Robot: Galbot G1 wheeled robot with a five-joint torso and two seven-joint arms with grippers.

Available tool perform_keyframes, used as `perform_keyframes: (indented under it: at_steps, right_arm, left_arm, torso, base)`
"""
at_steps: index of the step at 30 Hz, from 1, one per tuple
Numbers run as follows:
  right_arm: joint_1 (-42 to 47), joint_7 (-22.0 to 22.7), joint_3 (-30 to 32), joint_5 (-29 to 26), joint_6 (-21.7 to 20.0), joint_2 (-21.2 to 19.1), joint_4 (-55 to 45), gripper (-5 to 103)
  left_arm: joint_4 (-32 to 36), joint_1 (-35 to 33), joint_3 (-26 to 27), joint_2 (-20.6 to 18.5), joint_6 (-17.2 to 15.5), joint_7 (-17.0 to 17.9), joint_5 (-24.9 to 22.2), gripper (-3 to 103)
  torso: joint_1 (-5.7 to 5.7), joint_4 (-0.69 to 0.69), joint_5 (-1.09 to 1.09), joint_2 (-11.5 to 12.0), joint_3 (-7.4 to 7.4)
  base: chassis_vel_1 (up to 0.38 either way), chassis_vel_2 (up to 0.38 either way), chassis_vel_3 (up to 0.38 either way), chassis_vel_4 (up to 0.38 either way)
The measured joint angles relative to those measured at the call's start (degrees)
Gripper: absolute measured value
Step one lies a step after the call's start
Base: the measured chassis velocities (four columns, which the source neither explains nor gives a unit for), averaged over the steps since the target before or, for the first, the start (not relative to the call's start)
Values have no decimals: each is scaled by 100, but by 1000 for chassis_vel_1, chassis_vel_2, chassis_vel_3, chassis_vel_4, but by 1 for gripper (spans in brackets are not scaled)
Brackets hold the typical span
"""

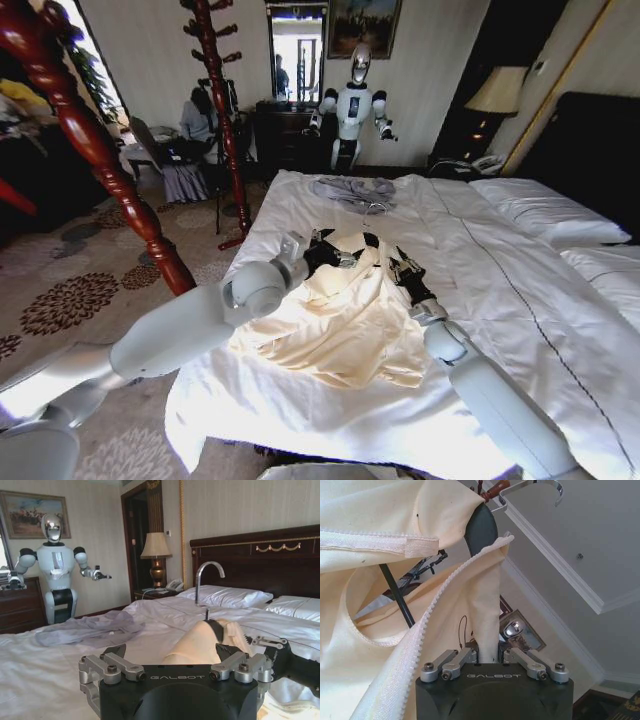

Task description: Pick up the clothes from the bed and hang them on the clothes hanger.

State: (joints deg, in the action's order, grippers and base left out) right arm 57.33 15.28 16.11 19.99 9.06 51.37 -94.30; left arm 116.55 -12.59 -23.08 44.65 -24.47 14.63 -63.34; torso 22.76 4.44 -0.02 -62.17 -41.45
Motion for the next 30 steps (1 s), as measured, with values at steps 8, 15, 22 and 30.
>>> perform_keyframes:
  at_steps: [8,15,22,30]
  right_arm:
    - [-66,1,-77,86,38,48,-1,18]
    - [-158,-38,-168,557,313,111,-24,18]
    - [-153,-44,-154,759,502,130,27,18]
    - [-160,-59,-159,760,549,92,22,18]
  left_arm:
    - [-196,-313,320,-703,289,-1160,155,100]
    - [-508,-624,449,-967,768,-1834,332,100]
    - [-742,-336,74,-939,782,-2075,280,100]
    - [-1070,163,-623,-769,789,-2240,269,99]
  torso:
    - [0,3,2,0,0]
    - [0,1,2,0,0]
    - [0,2,3,0,0]
    - [0,2,3,0,0]
  base:
    - [0,0,0,0]
    - [0,0,0,0]
    - [0,0,0,0]
    - [0,0,0,0]
